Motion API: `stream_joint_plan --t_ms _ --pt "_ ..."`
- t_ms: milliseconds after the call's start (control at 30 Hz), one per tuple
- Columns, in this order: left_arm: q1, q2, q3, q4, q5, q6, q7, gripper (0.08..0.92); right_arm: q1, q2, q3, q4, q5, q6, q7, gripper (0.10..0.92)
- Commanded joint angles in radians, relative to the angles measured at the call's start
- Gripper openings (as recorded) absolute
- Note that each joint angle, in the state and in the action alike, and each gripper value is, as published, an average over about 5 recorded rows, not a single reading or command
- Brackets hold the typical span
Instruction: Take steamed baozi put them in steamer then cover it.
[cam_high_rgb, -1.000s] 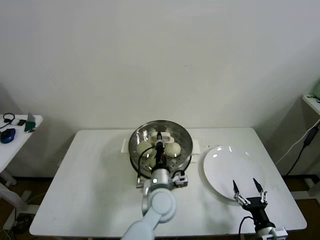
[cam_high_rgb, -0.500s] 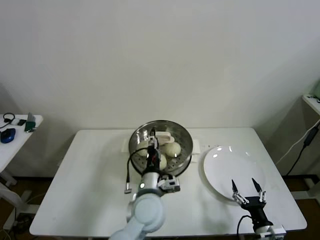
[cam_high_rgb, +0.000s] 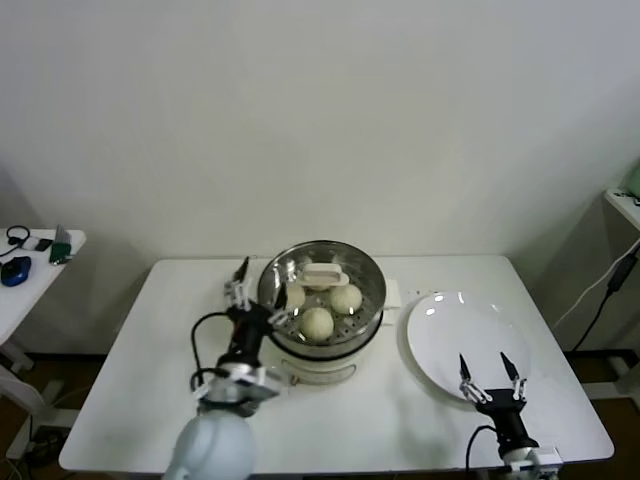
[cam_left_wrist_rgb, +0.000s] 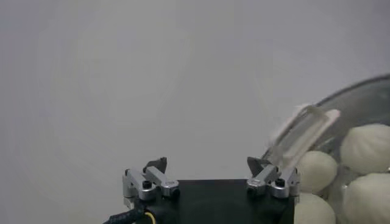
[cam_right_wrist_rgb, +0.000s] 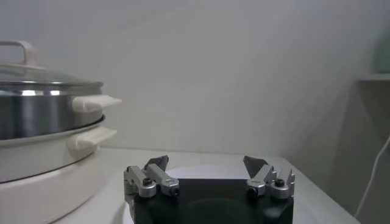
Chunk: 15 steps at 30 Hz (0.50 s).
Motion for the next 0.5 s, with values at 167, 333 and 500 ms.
stream_joint_plan --t_ms 167,333,500 --pt "0.308 0.039 -0.365 0.217 -0.827 -0.471 -0.145 0.823 0.032 0.013 -0.021 -0.065 -0.039 0.031 -0.01 0.823" --pt "0.295 0.028 -0.335 0.267 -0.82 -0.497 -0.14 0.823 0.032 0.016 -0.023 -0.068 -0.037 0.04 -0.017 0.823" --pt "0.286 0.023 -0.309 0.267 -0.817 -0.491 -0.121 0.823 0.025 0.012 -0.02 -0.067 -0.035 0.043 -0.018 0.823"
